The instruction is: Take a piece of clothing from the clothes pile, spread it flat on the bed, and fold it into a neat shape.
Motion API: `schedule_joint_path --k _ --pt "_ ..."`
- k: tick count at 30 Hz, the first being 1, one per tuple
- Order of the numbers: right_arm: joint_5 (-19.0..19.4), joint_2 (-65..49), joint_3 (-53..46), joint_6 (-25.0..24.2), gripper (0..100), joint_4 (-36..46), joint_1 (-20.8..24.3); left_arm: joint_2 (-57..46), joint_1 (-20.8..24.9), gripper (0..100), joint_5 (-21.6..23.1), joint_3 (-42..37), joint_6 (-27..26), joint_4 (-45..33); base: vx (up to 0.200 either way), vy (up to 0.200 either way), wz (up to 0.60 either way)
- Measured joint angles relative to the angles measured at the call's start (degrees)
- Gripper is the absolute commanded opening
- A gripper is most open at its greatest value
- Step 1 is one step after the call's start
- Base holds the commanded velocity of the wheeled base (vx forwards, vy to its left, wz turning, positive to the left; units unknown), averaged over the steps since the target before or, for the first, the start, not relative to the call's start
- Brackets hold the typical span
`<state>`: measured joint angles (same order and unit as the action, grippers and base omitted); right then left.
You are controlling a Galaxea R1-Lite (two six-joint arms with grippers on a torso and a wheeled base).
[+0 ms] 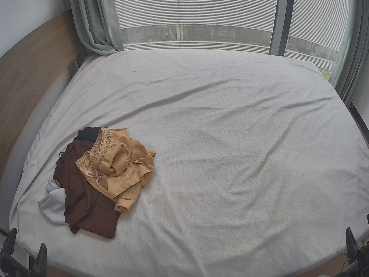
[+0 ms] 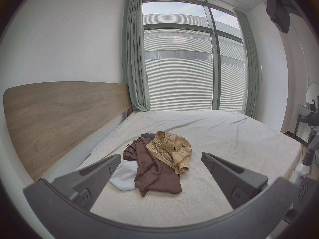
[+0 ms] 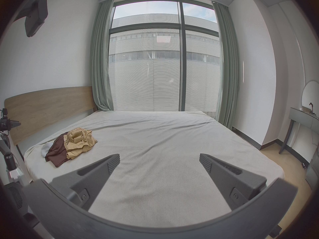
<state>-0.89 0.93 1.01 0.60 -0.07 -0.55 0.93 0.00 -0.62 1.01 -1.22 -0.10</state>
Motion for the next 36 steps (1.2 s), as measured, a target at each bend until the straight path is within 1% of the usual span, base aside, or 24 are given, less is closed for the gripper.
schedule_joint_path --k 36 --pt "-0.06 0.0 0.0 -0.33 100 0.0 0.06 0.0 0.0 100 0.4 0.0 -1.07 0.43 0.0 0.0 0.0"
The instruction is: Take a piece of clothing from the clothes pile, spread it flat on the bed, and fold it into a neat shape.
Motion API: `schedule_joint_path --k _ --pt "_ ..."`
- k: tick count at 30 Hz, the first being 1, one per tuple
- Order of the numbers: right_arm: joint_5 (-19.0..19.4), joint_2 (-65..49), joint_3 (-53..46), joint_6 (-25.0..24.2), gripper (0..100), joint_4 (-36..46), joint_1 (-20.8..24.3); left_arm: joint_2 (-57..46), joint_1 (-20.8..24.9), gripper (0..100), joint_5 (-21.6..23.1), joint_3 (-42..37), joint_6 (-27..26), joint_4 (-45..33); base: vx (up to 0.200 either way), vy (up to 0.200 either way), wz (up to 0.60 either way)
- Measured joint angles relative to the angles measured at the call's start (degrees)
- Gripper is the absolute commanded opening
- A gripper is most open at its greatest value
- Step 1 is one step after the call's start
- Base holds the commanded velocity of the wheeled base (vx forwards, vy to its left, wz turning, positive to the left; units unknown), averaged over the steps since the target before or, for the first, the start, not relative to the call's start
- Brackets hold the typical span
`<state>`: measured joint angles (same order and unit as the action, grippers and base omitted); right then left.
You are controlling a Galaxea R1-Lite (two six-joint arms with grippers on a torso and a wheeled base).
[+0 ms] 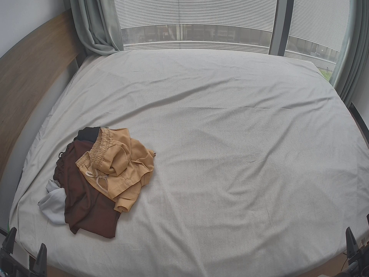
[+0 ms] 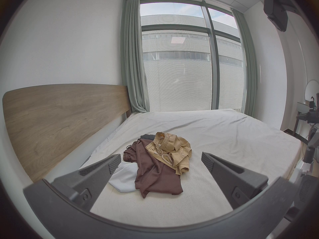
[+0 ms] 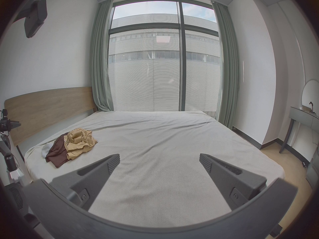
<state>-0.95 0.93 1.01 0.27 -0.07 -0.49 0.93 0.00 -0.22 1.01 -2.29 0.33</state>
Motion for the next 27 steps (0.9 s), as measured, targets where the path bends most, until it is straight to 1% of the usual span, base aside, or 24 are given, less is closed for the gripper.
schedule_joint_path --k 21,24,27 --pt "0.0 0.0 0.0 0.06 100 0.0 0.05 0.0 0.0 100 1.19 0.0 -0.24 0.07 0.0 0.0 0.0" --pt "0.02 0.0 0.0 0.05 100 0.0 0.05 0.0 0.21 100 3.47 0.22 1.74 0.16 0.0 0.0 0.0" --pt "0.02 0.0 0.0 0.05 100 0.0 0.02 0.96 0.51 100 5.44 3.01 5.29 0.62 0.0 0.0 0.0"
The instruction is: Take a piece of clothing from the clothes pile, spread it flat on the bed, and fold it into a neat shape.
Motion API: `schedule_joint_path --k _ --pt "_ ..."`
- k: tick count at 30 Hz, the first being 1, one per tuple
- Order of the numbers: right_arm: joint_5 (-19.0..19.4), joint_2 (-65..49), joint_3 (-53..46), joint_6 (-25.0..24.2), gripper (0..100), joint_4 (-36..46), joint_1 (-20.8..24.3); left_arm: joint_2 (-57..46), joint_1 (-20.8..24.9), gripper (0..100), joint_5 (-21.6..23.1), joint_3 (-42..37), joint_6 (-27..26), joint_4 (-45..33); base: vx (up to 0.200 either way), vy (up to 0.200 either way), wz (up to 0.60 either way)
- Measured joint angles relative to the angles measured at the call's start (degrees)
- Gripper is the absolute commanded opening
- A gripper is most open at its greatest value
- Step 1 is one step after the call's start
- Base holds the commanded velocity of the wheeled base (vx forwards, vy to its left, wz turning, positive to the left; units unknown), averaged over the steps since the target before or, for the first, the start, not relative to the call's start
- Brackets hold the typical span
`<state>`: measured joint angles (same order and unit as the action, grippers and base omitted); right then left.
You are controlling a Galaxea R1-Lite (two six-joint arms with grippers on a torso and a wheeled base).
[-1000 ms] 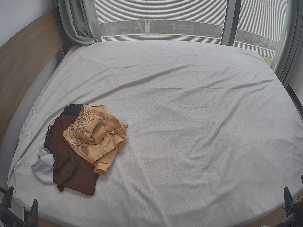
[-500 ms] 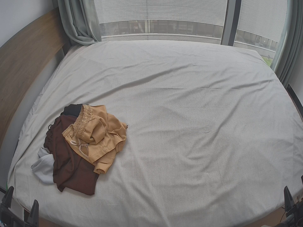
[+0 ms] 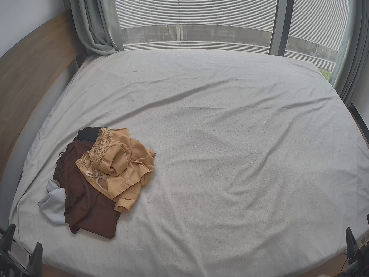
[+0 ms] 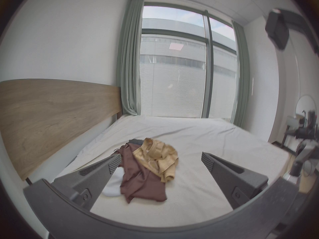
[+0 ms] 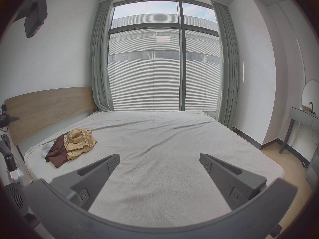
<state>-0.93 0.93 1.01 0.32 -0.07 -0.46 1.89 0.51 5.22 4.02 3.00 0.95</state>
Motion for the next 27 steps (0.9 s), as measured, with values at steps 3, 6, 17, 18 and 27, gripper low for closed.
schedule_joint_path --k 3,6,17,18,27 --pt "0.02 0.0 0.0 0.0 100 0.0 -0.02 3.01 -0.1 100 1.35 4.66 1.56 1.56 0.0 0.0 0.0" --pt "0.04 0.0 0.0 0.0 100 0.0 -0.02 6.62 -0.89 100 2.47 7.68 1.46 3.18 0.0 0.0 0.0" --pt "0.09 0.0 0.0 0.0 100 0.0 0.02 23.03 -2.38 100 3.64 12.68 2.24 10.42 0.0 0.0 0.0" --pt "0.06 0.0 0.0 0.0 100 0.0 0.02 24.67 -2.4 100 3.69 13.18 2.61 10.79 0.0 0.0 0.0" --pt "0.06 0.0 0.0 0.01 100 0.0 0.02 37.17 -2.49 100 4.85 18.96 4.8 11.85 0.0 0.0 0.0"
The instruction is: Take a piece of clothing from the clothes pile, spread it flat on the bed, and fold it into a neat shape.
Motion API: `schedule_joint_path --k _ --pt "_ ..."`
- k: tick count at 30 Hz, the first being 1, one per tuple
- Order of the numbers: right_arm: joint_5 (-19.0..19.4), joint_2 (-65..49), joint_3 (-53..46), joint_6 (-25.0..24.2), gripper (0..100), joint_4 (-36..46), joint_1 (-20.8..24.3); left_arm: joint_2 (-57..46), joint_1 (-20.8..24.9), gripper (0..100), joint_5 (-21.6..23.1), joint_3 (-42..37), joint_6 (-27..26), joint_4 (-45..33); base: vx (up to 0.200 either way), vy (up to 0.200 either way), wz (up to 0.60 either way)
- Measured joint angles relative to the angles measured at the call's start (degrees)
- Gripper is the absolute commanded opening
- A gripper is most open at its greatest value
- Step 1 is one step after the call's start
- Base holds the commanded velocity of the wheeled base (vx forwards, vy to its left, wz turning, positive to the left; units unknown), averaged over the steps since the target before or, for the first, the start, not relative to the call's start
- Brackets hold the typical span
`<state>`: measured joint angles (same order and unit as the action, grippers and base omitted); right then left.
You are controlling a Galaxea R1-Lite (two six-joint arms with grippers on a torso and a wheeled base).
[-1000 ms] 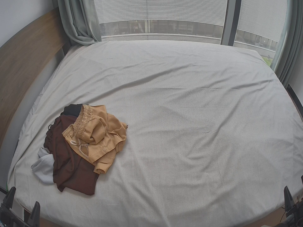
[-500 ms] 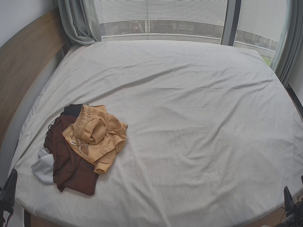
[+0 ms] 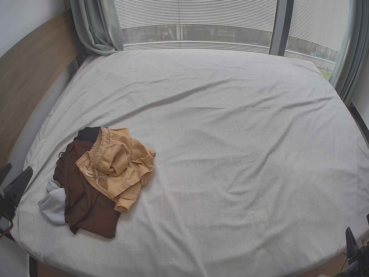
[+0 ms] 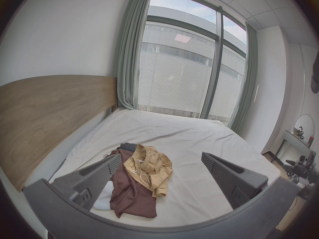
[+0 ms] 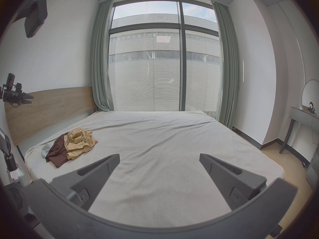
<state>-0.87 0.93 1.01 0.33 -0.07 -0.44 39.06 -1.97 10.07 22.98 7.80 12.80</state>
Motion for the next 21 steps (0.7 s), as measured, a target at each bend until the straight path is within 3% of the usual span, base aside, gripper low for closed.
schedule_joint_path --k 21 --pt "-0.09 0.0 0.0 -0.23 100 0.02 0.09 21.52 -0.17 100 8.78 15.02 3.77 1.93 0.0 0.0 0.0"
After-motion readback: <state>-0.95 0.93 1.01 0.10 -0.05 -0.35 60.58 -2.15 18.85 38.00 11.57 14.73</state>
